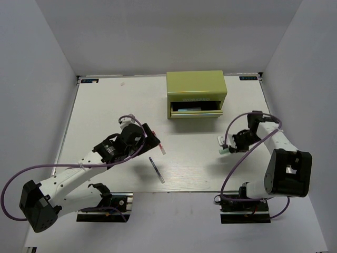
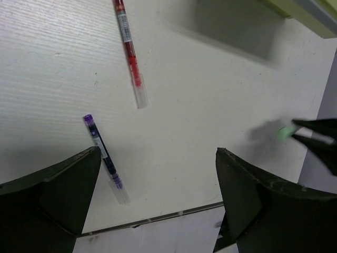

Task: Sort the stationery into containers
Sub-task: Grab a piece of stationery with the right arm, then place the stationery into the container

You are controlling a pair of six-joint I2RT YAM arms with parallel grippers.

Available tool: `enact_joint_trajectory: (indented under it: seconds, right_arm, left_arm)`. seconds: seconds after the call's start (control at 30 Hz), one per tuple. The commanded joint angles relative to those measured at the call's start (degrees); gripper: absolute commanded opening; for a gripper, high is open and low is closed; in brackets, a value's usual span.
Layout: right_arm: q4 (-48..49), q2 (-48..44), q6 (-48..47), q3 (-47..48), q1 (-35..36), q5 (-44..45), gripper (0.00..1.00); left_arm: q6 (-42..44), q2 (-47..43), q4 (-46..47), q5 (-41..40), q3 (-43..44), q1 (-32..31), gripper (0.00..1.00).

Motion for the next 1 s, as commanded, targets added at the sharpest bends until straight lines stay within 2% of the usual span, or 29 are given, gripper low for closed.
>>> enact_joint_trajectory:
  seconds: [0.0, 0.03, 0.07, 0.13, 0.17, 0.2, 0.4, 0.57, 0.7, 0.83, 0.97]
  right_arm:
    - [-0.7, -3.6, 4.1, 11.9, 1.9, -11.2, 0.12]
    - [0.0, -4.1, 5.8, 13.1, 2.8, -13.6, 0.09]
    - [2.2, -4.6, 11.6, 13.9, 3.8, -14.0, 0.09]
    - [12.0, -8.2, 18.9, 15.2, 4.4, -14.3, 0.08]
    - [14.4, -9.0, 22.5, 15.1, 7.5, -13.6, 0.08]
    - [20.7, -10.2, 24.4, 15.0, 8.4, -13.2, 0.08]
    - [26.3, -3.4, 41.2, 24.2, 15.8, -8.2, 0.09]
    - [32.6, 2.6, 45.2, 29.7, 21.0, -1.1, 0.12]
    - [31.1, 6.6, 45.6, 33.8, 23.2, 0.8, 0.14]
    - [32.3, 8.6, 46.3, 33.4, 25.2, 3.1, 0.18]
    - [35.8, 9.3, 47.6, 31.9, 27.0, 8.1, 0.37]
  left_arm:
    - [-1.3, -0.6, 1.4, 2.4, -1.8, 0.3, 1.0]
    - [-1.3, -0.1, 1.9, 2.4, -1.8, 0.3, 1.0]
    - [-1.3, -0.1, 2.9, 3.3, -2.5, 0.3, 1.0]
    - [-1.3, 0.4, 4.6, 4.0, -3.0, 0.3, 1.0]
    - [-1.3, 0.9, 4.6, 4.5, -3.0, 0.3, 1.0]
    - [-1.3, 1.7, 5.4, 4.5, -3.0, 0.3, 1.0]
    - [0.0, 4.6, 6.0, 5.6, -1.9, 0.3, 1.0]
    - [0.5, 4.6, 6.5, 5.6, -1.9, 0.3, 1.0]
    - [0.5, 4.6, 6.5, 5.6, -1.9, 0.3, 1.0]
    - [0.5, 3.5, 6.5, 5.6, -2.4, 0.3, 1.0]
    - [0.5, 3.0, 6.5, 5.6, -2.9, 0.3, 1.0]
